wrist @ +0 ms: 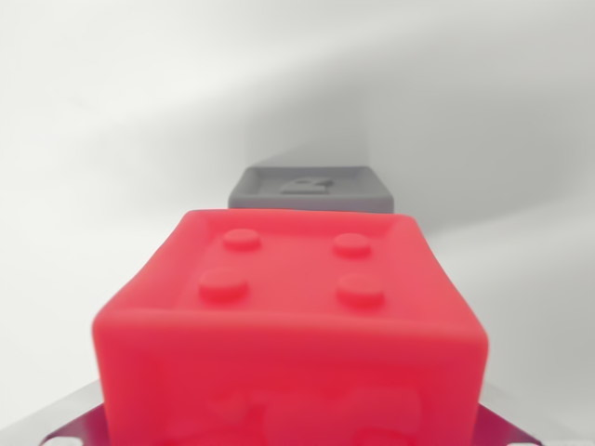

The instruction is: Destack cube

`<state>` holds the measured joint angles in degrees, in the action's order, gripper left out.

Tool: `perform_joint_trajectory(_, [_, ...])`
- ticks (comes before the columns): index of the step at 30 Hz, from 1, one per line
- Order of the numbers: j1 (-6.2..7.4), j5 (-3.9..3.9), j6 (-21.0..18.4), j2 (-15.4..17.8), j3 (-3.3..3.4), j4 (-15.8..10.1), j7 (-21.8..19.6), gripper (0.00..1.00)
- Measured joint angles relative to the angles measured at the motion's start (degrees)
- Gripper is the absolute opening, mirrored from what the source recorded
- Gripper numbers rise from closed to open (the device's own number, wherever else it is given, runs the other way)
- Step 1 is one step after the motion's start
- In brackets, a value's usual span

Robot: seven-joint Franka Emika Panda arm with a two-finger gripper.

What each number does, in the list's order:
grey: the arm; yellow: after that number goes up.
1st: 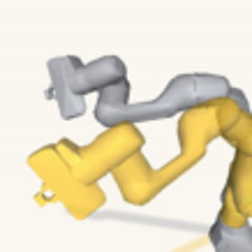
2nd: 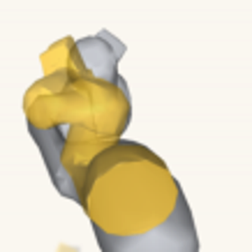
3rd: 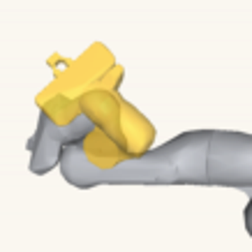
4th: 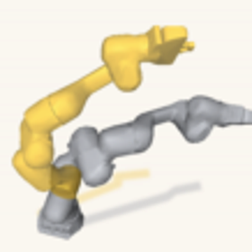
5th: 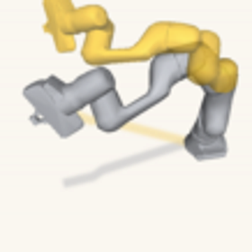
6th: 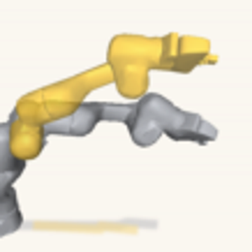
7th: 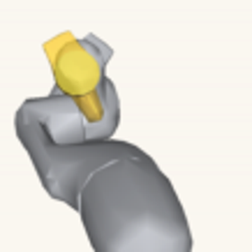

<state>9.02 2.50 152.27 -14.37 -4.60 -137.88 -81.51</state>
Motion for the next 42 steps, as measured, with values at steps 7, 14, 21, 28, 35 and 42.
perform_joint_trajectory(7, [0.0, -0.55, -2.5, 2.6, -0.06, -0.1, 0.4, 0.0])
perform_joint_trajectory(14, [0.0, -0.97, -5.1, 5.3, -0.11, 0.0, 0.7, 0.0])
perform_joint_trajectory(21, [0.0, -1.36, -8.0, 7.9, -0.15, 0.2, 1.0, 0.0])
perform_joint_trajectory(28, [0.01, -1.73, -11.1, 10.6, -0.17, 0.7, 1.2, 0.0])
perform_joint_trajectory(35, [0.21, -1.79, -10.7, 11.0, -0.32, -0.5, 1.5, 0.0])
perform_joint_trajectory(42, [0.45, -1.79, -9.0, 11.0, -0.53, -2.2, 1.8, 0.0])
